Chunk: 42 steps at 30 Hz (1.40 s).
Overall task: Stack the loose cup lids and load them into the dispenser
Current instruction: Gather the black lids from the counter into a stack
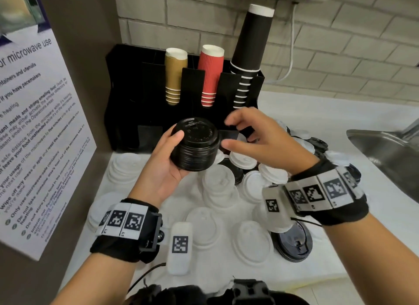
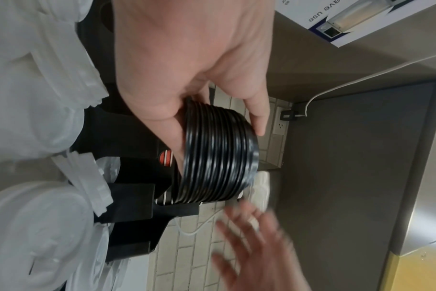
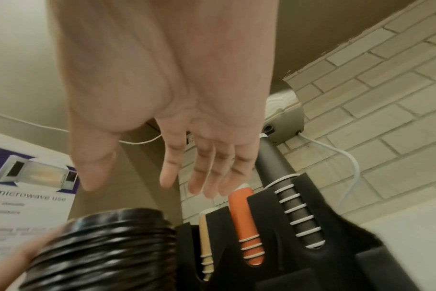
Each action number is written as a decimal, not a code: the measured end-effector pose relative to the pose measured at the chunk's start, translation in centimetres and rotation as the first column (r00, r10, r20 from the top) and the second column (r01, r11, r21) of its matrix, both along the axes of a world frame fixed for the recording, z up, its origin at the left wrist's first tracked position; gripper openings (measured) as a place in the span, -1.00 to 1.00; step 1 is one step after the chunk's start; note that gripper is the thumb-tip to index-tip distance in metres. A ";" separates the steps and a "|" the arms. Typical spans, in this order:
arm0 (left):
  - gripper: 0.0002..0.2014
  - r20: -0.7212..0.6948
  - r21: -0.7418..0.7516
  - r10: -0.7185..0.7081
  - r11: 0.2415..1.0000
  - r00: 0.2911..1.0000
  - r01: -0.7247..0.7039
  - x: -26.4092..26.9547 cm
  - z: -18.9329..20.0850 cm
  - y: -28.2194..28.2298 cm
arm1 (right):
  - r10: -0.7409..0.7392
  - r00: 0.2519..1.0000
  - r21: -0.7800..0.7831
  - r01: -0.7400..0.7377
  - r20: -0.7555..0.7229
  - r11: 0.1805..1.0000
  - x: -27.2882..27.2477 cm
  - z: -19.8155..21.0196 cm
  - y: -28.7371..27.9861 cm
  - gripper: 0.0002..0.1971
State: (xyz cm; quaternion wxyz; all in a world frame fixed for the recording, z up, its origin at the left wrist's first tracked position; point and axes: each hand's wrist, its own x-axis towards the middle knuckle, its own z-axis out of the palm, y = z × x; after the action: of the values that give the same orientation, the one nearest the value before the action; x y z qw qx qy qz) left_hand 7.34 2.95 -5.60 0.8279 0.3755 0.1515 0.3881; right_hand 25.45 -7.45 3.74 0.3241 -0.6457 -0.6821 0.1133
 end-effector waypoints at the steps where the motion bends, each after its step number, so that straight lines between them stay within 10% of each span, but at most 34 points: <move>1: -0.47 0.011 -0.002 0.006 1.000 1.000 -0.006 -0.1 0.0 0.1 | 0.011 0.998 -0.064 -0.007 0.060 0.998 0.8 0.1 -0.7 -0.70; 6: -0.61 0.043 -0.003 0.045 0.999 0.998 -0.044 -0.5 0.0 0.6 | 0.286 0.842 -0.615 0.068 0.458 0.785 3.4 -1.8 -4.1 -0.28; 10: -0.63 0.044 0.030 0.073 0.997 0.996 -0.075 -0.3 0.4 0.5 | 0.511 0.586 -0.718 0.184 0.629 0.671 3.8 -5.0 -5.8 -0.08; 22: -0.69 0.036 0.038 0.159 0.986 0.987 -0.160 -0.7 1.0 -0.1 | 0.425 0.775 -0.775 0.128 0.468 0.619 4.9 -6.4 -5.8 -0.26; 29: -0.72 0.061 0.057 0.206 0.976 0.977 -0.209 -1.4 1.7 -0.1 | 0.295 0.907 -0.440 -0.144 0.299 0.886 2.1 -1.4 -1.7 -0.25; 37: -0.69 0.051 0.053 0.219 0.974 0.974 -0.222 -0.7 1.8 -0.7 | 0.566 0.623 -0.813 0.212 0.540 0.542 2.7 -3.9 -6.6 -0.05; 42: -0.72 0.047 0.028 0.209 0.977 0.977 -0.210 0.3 1.8 -1.2 | 0.558 0.560 -0.785 0.350 0.613 0.511 3.1 -6.8 -9.3 0.02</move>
State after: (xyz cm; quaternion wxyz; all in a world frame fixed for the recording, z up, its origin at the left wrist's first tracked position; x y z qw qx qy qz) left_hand 7.61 1.71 -3.81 0.7793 0.3624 0.1655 0.4837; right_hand 28.53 -16.74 -3.08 -0.4021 -0.6376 -0.6419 0.1405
